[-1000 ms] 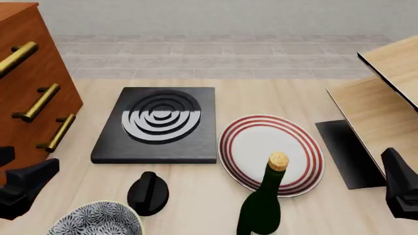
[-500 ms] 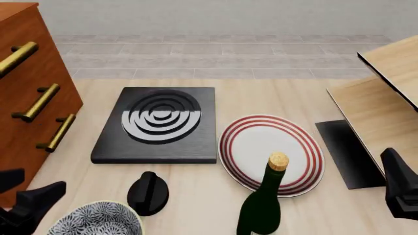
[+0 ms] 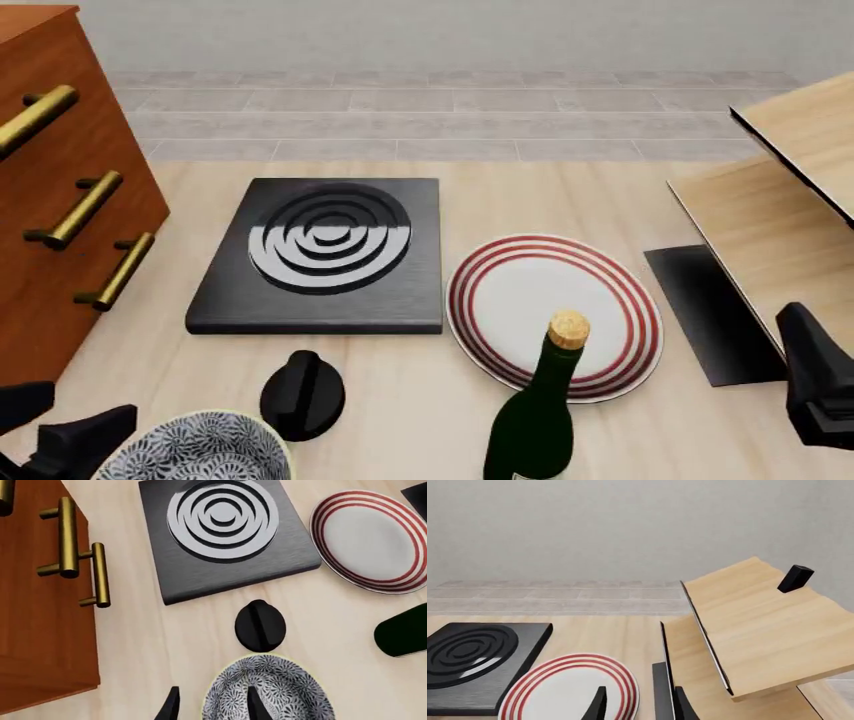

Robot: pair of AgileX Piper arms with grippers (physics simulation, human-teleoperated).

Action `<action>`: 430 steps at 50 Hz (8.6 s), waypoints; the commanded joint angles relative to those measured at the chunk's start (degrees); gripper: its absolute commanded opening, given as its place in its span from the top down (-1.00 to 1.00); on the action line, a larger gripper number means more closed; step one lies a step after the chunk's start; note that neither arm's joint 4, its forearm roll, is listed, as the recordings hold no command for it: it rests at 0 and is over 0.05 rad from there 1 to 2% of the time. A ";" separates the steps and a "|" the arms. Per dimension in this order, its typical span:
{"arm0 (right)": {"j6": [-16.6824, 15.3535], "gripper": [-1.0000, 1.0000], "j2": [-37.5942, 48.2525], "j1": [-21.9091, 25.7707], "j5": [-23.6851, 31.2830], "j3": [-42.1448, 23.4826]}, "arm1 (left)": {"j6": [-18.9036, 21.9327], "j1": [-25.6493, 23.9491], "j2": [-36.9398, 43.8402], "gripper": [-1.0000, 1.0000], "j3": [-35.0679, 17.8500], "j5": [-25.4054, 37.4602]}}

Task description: Put the bowl on the top of the cabinet.

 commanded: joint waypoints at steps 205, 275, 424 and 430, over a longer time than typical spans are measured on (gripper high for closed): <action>-1.35 -1.00 0.42 0.26 -0.34 0.02 | -16.01 -5.25 19.12 1.00 -21.46 -24.76; -1.21 -1.00 -0.78 0.00 0.96 0.02 | -20.28 0.61 55.02 1.00 -43.12 -20.19; -0.31 -1.00 1.15 -0.25 -0.04 -0.98 | -33.24 42.60 60.62 1.00 -78.02 13.60; -0.29 -1.00 1.30 -0.27 -0.45 -0.77 | -33.69 44.76 61.17 1.00 -79.21 14.55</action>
